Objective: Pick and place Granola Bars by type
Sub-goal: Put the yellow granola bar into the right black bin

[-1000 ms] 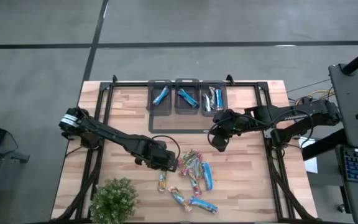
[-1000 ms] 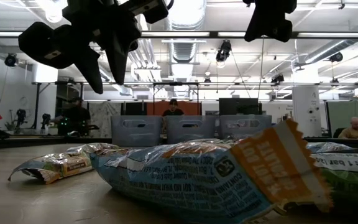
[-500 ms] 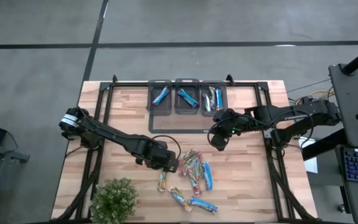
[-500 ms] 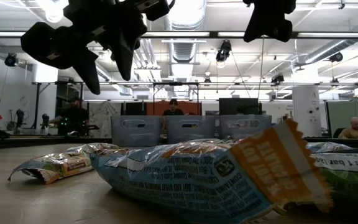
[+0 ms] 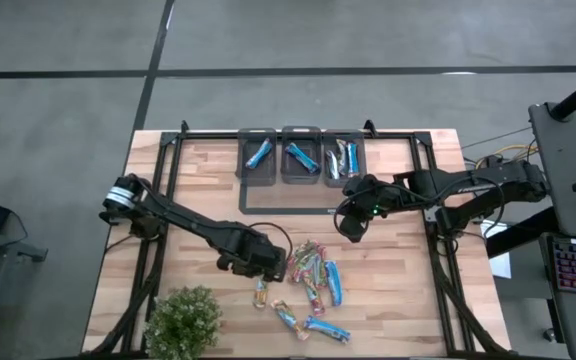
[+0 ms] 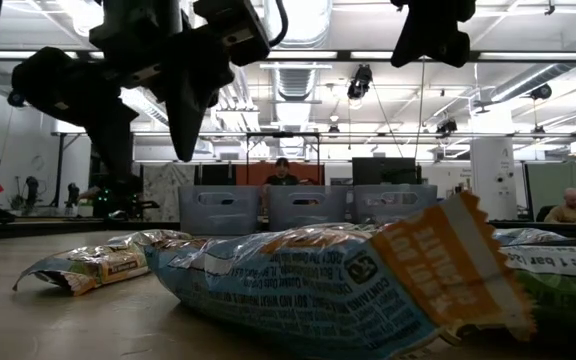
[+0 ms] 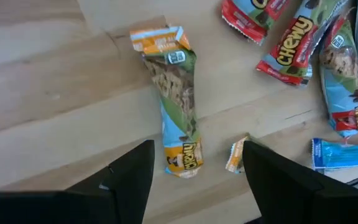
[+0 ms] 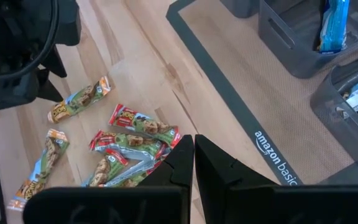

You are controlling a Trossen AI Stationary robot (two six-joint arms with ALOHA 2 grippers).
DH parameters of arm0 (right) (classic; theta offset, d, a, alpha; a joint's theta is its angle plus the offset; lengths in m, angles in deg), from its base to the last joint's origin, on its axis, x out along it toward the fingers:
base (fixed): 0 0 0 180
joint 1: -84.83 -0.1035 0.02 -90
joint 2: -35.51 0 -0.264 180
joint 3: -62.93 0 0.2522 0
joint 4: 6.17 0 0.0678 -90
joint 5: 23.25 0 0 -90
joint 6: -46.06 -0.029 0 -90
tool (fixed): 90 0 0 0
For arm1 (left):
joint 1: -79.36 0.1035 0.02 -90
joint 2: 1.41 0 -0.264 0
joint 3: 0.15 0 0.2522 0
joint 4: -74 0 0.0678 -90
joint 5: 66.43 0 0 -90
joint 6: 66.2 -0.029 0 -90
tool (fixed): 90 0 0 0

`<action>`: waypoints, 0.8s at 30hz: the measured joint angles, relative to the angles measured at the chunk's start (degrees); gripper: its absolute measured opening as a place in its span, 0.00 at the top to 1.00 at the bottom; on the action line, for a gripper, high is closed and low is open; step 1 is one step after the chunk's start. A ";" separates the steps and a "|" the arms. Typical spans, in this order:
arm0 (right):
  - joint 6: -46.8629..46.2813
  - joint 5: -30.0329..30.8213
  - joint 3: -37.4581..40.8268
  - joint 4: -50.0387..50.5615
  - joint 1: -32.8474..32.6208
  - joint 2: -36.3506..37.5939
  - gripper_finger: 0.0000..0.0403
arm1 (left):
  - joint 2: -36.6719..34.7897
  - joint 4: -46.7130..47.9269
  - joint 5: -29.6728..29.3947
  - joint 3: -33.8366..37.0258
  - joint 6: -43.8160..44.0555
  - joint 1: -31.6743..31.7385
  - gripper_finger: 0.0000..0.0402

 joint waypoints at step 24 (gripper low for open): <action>0.02 0.02 0.00 0.16 0.11 0.00 0.98 | 6.37 0.45 -5.88 -1.08 4.59 -0.52 0.44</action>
